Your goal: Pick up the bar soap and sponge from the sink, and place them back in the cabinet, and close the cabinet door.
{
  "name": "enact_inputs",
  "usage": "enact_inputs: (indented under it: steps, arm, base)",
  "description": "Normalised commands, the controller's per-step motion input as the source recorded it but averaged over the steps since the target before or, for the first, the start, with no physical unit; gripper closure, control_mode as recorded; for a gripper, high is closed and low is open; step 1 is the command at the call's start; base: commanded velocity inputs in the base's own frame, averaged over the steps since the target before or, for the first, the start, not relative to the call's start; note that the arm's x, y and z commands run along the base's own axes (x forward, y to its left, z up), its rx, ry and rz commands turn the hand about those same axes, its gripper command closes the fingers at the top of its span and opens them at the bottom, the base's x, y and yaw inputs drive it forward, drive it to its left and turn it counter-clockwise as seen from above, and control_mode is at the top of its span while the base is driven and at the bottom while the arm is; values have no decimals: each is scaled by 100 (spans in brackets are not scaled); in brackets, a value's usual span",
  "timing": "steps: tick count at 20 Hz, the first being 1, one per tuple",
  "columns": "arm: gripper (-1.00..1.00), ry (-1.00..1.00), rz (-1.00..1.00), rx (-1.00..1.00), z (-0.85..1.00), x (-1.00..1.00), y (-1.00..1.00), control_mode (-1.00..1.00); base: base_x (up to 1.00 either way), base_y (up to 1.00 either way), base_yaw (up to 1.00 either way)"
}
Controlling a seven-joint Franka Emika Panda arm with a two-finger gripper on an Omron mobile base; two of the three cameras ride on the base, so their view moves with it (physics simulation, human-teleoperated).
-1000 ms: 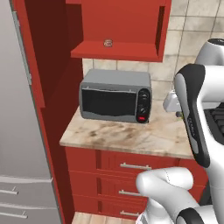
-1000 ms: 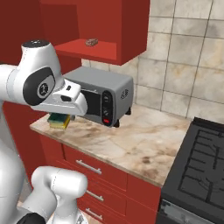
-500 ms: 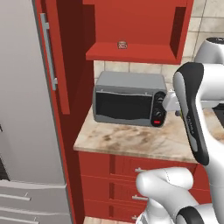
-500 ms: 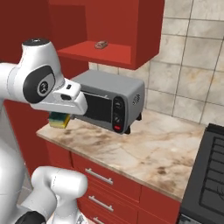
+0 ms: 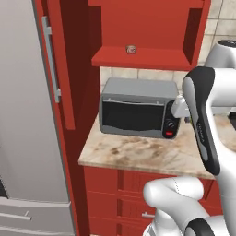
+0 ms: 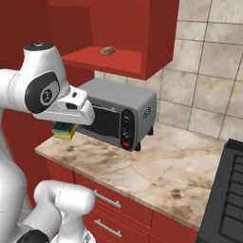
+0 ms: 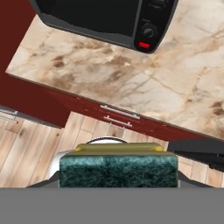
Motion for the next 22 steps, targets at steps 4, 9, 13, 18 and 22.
enact_inputs:
  steps: [4,9,13,18,22]
  arm:
    - [100,0,0,0,0,0,0,100]
    - [100,0,0,0,0,0,0,100]
    - [100,0,0,0,0,0,0,100]
    - [100,0,0,0,0,0,0,-100]
    - [100,0,0,0,1,0,0,-100]
  base:
    - [44,8,-1]
    - [19,4,0]
    - [0,0,0]
    - [0,0,0]
    - [0,0,0]
